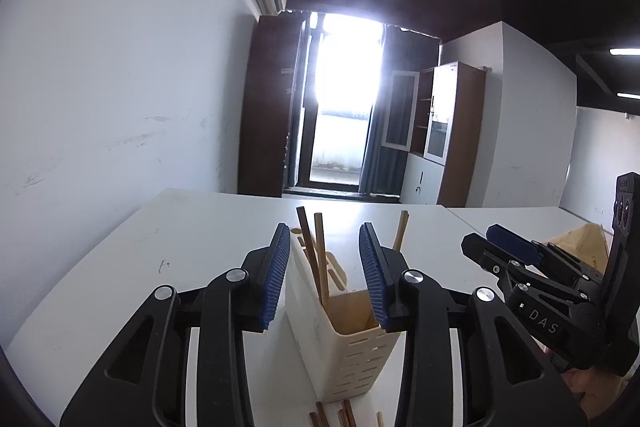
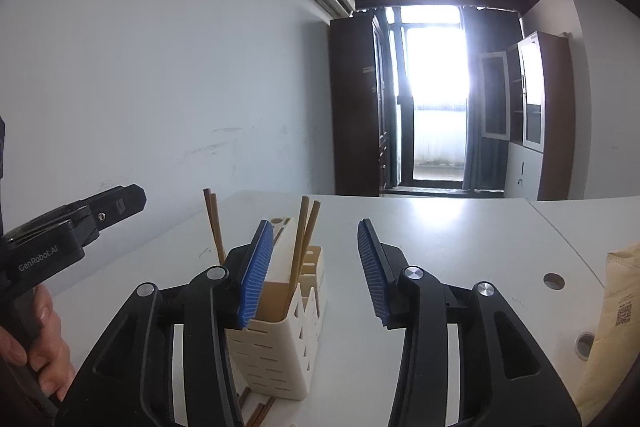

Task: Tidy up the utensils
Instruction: 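Withdraw both open tools upward from the cream holder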

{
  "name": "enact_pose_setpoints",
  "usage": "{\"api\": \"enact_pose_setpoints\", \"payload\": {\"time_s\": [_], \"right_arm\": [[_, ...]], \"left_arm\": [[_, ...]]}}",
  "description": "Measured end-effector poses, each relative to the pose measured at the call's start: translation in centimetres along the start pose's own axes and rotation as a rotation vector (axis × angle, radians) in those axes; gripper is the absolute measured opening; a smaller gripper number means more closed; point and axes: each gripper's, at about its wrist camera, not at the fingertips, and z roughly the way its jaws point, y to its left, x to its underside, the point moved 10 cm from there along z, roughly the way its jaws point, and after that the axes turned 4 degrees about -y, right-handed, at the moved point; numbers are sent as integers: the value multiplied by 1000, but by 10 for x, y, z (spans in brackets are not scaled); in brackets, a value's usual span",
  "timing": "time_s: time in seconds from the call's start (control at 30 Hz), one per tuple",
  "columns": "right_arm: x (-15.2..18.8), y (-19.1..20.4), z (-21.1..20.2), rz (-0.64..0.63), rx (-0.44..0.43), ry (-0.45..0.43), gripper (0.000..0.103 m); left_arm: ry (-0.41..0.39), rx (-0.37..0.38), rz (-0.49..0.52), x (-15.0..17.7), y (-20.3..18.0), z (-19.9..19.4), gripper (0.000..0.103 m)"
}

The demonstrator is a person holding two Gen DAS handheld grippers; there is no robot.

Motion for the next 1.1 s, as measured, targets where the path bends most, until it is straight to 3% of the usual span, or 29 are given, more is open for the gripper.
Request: {"api": "enact_pose_setpoints", "payload": {"time_s": [0.27, 0.67, 1.1], "right_arm": [[21, 1, -7, 12, -13, 78, 53], [60, 2, -3, 5, 3, 185, 58], [128, 12, 2, -19, 4, 334, 58]], "left_arm": [[70, -23, 38, 27, 7, -14, 43], [164, -37, 26, 69, 24, -16, 46], [271, -51, 37, 122, 31, -16, 48]]}}
